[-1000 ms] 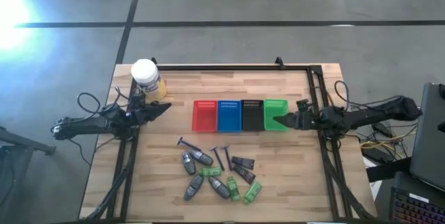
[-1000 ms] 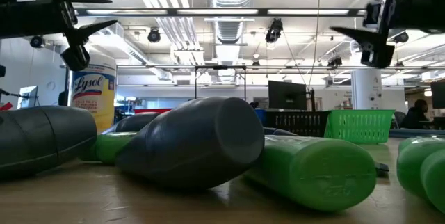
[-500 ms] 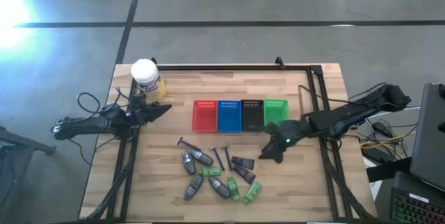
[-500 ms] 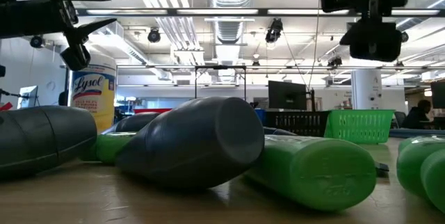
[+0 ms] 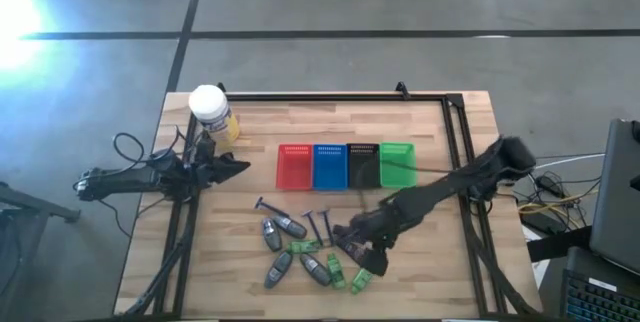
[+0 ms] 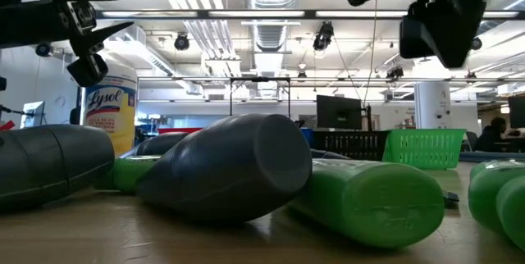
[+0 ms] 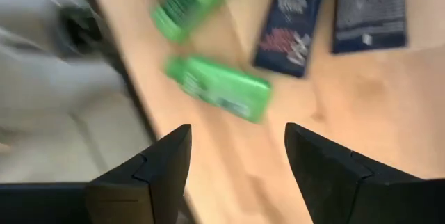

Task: Pick & Place Travel size toiletries
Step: Put the shampoo into the black basket

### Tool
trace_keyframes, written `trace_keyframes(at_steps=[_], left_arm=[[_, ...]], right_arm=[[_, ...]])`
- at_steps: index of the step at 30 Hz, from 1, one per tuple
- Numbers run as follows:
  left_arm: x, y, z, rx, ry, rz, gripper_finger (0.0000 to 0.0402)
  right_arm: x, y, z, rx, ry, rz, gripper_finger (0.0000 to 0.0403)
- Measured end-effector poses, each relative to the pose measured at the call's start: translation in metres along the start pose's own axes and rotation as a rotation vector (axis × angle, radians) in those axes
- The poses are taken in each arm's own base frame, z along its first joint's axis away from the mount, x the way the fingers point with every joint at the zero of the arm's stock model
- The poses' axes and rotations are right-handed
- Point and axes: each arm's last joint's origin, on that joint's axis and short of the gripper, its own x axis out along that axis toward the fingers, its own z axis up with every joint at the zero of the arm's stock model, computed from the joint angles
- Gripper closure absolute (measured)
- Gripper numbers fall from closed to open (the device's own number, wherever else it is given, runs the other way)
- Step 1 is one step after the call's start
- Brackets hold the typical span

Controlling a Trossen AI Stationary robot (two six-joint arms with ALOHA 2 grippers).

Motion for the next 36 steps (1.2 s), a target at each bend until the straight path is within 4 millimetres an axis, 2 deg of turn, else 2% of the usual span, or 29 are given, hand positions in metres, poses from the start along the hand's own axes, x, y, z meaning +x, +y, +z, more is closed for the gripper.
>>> trace_keyframes(at_steps=[8,11,15,18,24,30,36], left_arm=[[0.000,0.002,-0.002,-0.028,0.038,0.010,0.0234],[0.000,0.002,-0.002,-0.029,0.039,0.015,0.0234],[0.000,0.003,-0.002,-0.031,0.030,0.022,0.0234],[0.000,0.003,-0.002,-0.051,0.029,0.022,0.0234],[0.000,0.003,-0.002,-0.079,0.007,0.036,0.0234],[0.000,0.003,-0.001,-0.081,0.006,0.036,0.0234],[0.000,0.003,-0.002,-0.082,0.010,0.042,0.0234]], right_arm=[[0.038,0.042,-0.012,-0.584,0.259,-0.269,0.0144],[0.051,0.054,-0.019,-0.790,0.251,-0.345,0.0122],[0.062,0.062,-0.024,-0.968,0.188,-0.449,0.0090],[0.068,0.064,-0.025,-1.018,0.143,-0.478,0.0067],[0.080,0.066,-0.032,-1.099,0.110,-0.426,0.0041],[0.096,0.068,-0.035,-1.200,0.042,-0.345,0.0049],[0.095,0.068,-0.026,-1.209,-0.011,-0.326,0.0068]])
